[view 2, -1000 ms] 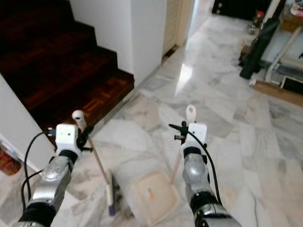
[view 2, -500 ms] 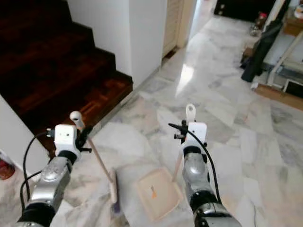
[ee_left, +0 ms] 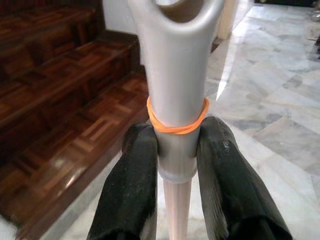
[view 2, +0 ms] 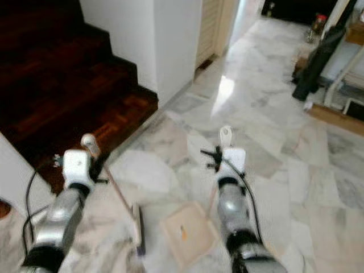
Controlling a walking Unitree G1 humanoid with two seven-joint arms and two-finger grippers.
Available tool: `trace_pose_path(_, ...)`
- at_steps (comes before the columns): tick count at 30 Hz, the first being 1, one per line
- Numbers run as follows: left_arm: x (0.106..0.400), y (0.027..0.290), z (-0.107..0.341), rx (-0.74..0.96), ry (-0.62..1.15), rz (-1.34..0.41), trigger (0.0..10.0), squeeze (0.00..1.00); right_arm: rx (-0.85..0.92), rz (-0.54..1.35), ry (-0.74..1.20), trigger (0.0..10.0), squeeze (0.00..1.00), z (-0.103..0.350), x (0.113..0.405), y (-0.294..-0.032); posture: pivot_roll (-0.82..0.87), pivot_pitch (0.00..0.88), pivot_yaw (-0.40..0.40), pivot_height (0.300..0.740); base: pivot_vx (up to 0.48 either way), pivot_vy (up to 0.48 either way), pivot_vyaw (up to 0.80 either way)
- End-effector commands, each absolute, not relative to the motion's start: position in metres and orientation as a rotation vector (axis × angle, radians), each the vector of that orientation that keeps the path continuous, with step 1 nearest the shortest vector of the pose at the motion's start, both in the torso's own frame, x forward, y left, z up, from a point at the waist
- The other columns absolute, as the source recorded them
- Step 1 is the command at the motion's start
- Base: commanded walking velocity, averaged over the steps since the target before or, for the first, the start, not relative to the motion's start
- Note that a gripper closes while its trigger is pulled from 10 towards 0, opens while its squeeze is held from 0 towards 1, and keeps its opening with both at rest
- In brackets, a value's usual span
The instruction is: Sweep floor
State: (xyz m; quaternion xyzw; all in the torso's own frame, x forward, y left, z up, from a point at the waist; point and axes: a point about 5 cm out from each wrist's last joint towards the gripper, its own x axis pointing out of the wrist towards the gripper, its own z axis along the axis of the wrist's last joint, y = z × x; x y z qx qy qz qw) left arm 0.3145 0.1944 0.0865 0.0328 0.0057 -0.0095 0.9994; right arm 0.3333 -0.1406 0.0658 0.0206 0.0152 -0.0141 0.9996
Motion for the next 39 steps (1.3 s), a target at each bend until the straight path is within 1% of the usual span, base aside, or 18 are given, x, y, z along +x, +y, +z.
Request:
trace_pose_path(1, 0.317, 0.188, 0.093, 0.071, -0.018, -0.039, 10.0, 0.00, 0.046, -0.052, -0.004, 10.0, 0.00, 0.073, 0.336, -0.148, 0.04, 0.078, -0.021, 0.740, 0.296, 0.000, 0.00)
trace_pose_path(8, 0.317, 0.188, 0.093, 0.070, -0.019, -0.039, 10.0, 0.00, 0.044, -0.051, -0.005, 10.0, 0.00, 0.073, 0.336, -0.148, 0.04, 0.076, -0.022, 0.740, 0.295, 0.000, 0.00)
trace_pose_path(23, 0.319, 0.181, 0.094, 0.052, -0.031, -0.071, 10.0, 0.00, 0.045, -0.045, -0.003, 10.0, 0.00, 0.073, 0.337, -0.148, 0.03, 0.053, -0.022, 0.740, 0.000, 0.000, 0.00)
trace_pose_path(34, 0.322, 0.175, 0.096, 0.041, -0.041, -0.097, 10.0, 0.00, 0.039, -0.046, 0.001, 10.0, 0.00, 0.074, 0.338, -0.150, 0.02, 0.026, -0.019, 0.740, 0.000, 0.000, -0.80)
trace_pose_path(39, 0.326, 0.169, 0.096, 0.037, -0.035, -0.112, 10.0, 0.00, 0.037, -0.083, -0.013, 10.0, 0.00, 0.078, 0.339, -0.163, 0.00, 0.034, -0.015, 0.740, 0.000, 0.000, -0.80)
